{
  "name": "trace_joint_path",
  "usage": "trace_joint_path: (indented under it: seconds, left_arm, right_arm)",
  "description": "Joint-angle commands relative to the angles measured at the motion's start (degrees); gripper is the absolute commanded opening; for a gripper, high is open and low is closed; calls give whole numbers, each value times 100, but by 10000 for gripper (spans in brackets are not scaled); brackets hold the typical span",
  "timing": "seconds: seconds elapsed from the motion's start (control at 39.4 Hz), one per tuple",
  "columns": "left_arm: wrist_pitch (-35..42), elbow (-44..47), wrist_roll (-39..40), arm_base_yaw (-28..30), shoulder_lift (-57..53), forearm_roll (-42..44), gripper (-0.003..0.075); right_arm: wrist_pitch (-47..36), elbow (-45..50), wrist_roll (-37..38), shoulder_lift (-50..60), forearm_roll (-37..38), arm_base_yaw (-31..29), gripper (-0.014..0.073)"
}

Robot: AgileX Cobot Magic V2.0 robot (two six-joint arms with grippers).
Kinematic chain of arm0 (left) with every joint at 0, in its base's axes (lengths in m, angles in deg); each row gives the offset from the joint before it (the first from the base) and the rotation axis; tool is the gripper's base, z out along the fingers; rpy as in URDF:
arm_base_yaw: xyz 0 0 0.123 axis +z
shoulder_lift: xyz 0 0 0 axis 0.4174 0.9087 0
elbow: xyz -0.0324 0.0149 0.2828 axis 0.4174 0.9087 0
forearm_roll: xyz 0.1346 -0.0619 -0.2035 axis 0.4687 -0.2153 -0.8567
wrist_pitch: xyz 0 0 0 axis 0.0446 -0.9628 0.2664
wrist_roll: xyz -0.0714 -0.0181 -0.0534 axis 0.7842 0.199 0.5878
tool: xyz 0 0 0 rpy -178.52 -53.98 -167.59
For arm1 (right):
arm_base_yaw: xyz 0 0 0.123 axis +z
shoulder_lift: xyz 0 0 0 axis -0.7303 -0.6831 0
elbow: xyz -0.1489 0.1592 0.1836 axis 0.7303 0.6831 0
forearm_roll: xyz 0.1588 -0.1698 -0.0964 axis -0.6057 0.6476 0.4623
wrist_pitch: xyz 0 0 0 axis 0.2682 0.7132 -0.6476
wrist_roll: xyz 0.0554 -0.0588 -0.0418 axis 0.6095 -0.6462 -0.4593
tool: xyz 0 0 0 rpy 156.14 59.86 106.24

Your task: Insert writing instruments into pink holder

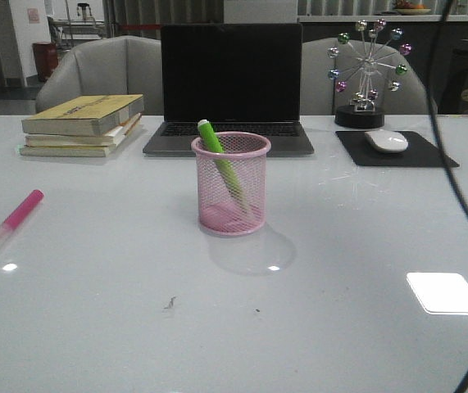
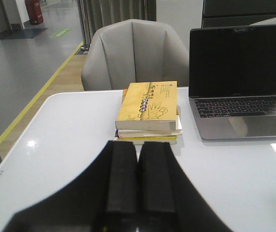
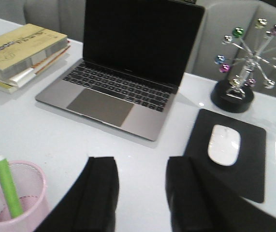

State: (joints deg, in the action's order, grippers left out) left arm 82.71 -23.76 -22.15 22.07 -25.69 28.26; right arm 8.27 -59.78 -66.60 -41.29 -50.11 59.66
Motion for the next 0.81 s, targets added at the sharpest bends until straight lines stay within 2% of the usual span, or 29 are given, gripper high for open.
trace_joint_path:
  seconds: [0.0, 0.18, 0.38, 0.79]
  left_arm:
    - [578, -186, 26, 16, -34, -55, 93]
    - [578, -186, 26, 16, -34, -55, 93]
    - [578, -186, 26, 16, -34, -55, 93]
    - [578, -186, 26, 16, -34, -55, 93]
  right_arm:
    - [-86, -144, -59, 581, 104, -294, 374]
    - [659, -44, -59, 1275, 114, -992, 373]
    - [747, 627, -59, 1895, 114, -1625, 373]
    - [802, 2148, -54, 2863, 109, -1704, 373]
